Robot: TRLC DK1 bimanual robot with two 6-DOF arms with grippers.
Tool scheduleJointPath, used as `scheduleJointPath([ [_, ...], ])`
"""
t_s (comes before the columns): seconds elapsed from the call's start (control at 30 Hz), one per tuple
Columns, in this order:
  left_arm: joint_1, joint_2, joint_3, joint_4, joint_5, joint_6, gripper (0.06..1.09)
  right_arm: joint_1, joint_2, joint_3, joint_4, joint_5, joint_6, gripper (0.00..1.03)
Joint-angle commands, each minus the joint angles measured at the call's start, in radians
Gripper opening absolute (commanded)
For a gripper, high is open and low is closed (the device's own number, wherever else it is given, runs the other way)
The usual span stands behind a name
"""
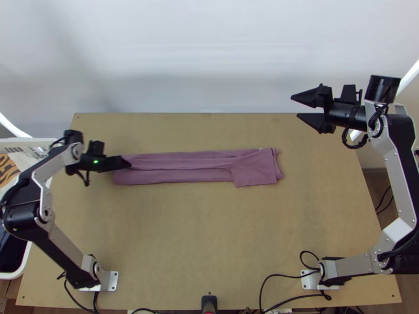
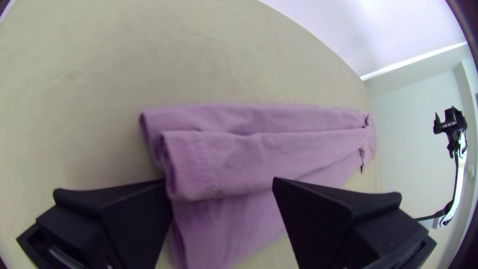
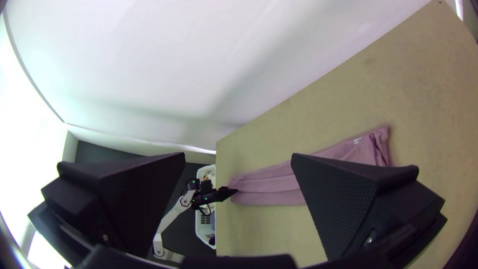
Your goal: Fold the t-shirt
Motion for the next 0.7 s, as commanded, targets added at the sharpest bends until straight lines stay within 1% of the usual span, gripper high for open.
scheduleJointPath([
  [0.0,-0.092,0.040,-0.014,0.002,-0.001,-0.061,0.93,0.002,0.000,0.030,-0.003,-0.013,0.026,0.99],
  [0.03,-0.107,0.037,-0.016,0.012,-0.003,-0.076,0.92,0.002,0.000,0.031,-0.003,-0.013,0.029,0.99],
  [0.07,-0.121,0.034,-0.017,0.028,-0.004,-0.096,0.82,0.002,-0.002,0.031,-0.001,-0.013,0.030,0.99],
  [0.1,-0.127,0.031,-0.017,0.034,-0.012,-0.105,0.66,0.002,-0.003,0.031,-0.001,-0.013,0.030,0.99],
  [0.17,-0.124,0.025,-0.017,0.057,-0.029,-0.130,0.21,0.002,-0.009,0.027,-0.001,-0.013,0.030,0.99],
  [0.2,-0.113,0.022,-0.017,0.055,-0.029,-0.130,0.09,0.000,-0.012,0.024,-0.003,-0.013,0.030,0.99],
  [0.27,-0.076,0.011,-0.020,0.046,-0.030,-0.126,0.10,-0.003,-0.020,0.013,-0.001,-0.013,0.026,0.99],
  [0.37,0.008,-0.017,-0.019,0.014,-0.032,-0.084,0.10,-0.008,-0.026,-0.001,-0.001,-0.013,0.020,0.99],
  [0.53,0.169,-0.049,0.041,-0.139,-0.032,0.056,0.10,-0.009,-0.031,-0.019,-0.001,-0.013,0.007,0.99],
  [0.63,0.217,-0.078,0.084,-0.227,-0.030,0.099,0.10,-0.009,-0.032,-0.032,0.002,-0.013,0.007,0.99],
  [0.67,0.218,-0.095,0.100,-0.254,-0.030,0.097,0.10,-0.009,-0.032,-0.036,0.005,-0.013,0.007,0.99],
])
